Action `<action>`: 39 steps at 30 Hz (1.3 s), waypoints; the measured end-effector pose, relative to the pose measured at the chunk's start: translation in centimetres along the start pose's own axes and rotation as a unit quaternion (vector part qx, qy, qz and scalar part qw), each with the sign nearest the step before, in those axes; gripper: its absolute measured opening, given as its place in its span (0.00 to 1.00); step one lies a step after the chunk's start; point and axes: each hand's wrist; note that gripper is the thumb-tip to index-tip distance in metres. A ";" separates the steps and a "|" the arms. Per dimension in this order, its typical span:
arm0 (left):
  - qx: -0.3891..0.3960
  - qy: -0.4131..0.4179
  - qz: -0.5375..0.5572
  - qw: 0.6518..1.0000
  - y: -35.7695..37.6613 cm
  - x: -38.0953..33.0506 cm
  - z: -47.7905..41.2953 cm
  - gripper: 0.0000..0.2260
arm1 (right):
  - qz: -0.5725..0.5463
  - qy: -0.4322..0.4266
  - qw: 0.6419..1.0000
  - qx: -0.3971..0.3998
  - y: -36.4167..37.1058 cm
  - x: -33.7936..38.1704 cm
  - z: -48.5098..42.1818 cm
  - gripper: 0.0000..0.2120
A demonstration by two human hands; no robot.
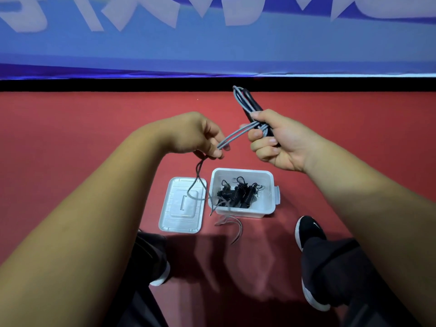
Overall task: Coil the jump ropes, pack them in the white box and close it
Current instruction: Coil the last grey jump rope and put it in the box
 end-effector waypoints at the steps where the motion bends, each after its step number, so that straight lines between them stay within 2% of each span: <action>1: -0.011 -0.006 -0.035 0.999 0.3 0.0 -0.3 0.10 | 0.007 0.005 1.000 0.009 0.2 -0.1 0.1 0.16; 4: -0.031 -0.031 -0.069 0.997 1.1 0.1 -0.8 0.03 | 0.025 0.014 0.999 0.029 0.6 -0.3 0.4 0.15; 6: -0.038 -0.050 -0.066 0.996 1.5 0.3 -1.2 0.07 | 0.032 0.016 0.999 0.030 0.7 -0.4 0.5 0.12; 10: -0.059 -0.069 -0.038 0.995 1.8 0.5 -1.5 0.06 | 0.048 0.034 0.997 0.047 0.7 -0.5 0.8 0.02; 11: -0.066 -0.067 -0.032 0.995 1.7 0.4 -1.6 0.06 | 0.053 0.042 0.996 0.057 0.6 -0.6 0.9 0.02; 14: -0.104 -0.029 -0.014 0.994 1.1 0.3 -1.6 0.05 | 0.069 0.076 0.990 0.099 0.7 -0.8 1.5 0.04; 17: -0.134 0.021 0.029 0.990 0.4 0.0 -1.2 0.02 | 0.090 0.112 0.980 0.135 0.3 -0.8 1.9 0.20; 20: -0.107 0.057 0.100 0.988 0.2 0.1 -0.8 0.08 | 0.115 0.152 0.957 0.219 0.3 -0.9 2.3 0.22; 21: -0.094 0.066 0.119 0.986 0.1 0.2 -0.8 0.08 | 0.129 0.166 0.947 0.244 0.5 -0.9 2.5 0.21; 23: -0.071 0.078 0.154 0.982 0.2 0.1 -0.8 0.07 | 0.186 0.194 0.926 0.266 0.7 -1.3 2.7 0.26; 24: -0.060 0.080 0.167 0.981 0.2 0.0 -0.8 0.07 | 0.196 0.214 0.916 0.276 0.9 -1.5 2.8 0.23; 26: -0.043 0.080 0.188 0.978 0.3 -0.5 -0.8 0.07 | 0.171 0.232 0.909 0.300 1.0 -1.9 2.6 0.08; 28: -0.032 0.075 0.194 0.978 0.5 -1.0 -0.6 0.07 | 0.171 0.231 0.911 0.297 0.4 -2.5 1.8 0.20; 29: -0.030 0.071 0.194 0.978 0.5 -1.2 -0.6 0.08 | 0.172 0.233 0.913 0.287 0.3 -2.5 1.7 0.23; 30: -0.029 0.069 0.190 0.979 0.5 -1.3 -0.5 0.08 | 0.187 0.228 0.914 0.279 0.4 -2.6 1.7 0.20; 32: -0.028 0.064 0.177 0.982 0.3 -1.3 -0.4 0.08 | 0.182 0.213 0.925 0.258 0.3 -2.5 1.7 0.07; 36: -0.023 0.047 0.178 0.983 -0.2 -0.9 -0.1 0.07 | 0.206 0.206 0.938 0.189 -0.3 -2.3 1.5 0.06; 39: -0.014 0.054 0.218 0.974 -0.5 -1.0 0.0 0.12 | 0.238 0.209 0.936 0.155 -0.4 -2.1 1.4 0.07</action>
Point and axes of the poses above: each hand's wrist, its own z-axis away from the middle knuckle, its own y-axis out of the palm, x = y × z, and after that the axes turned 4 degrees about -y, right-handed
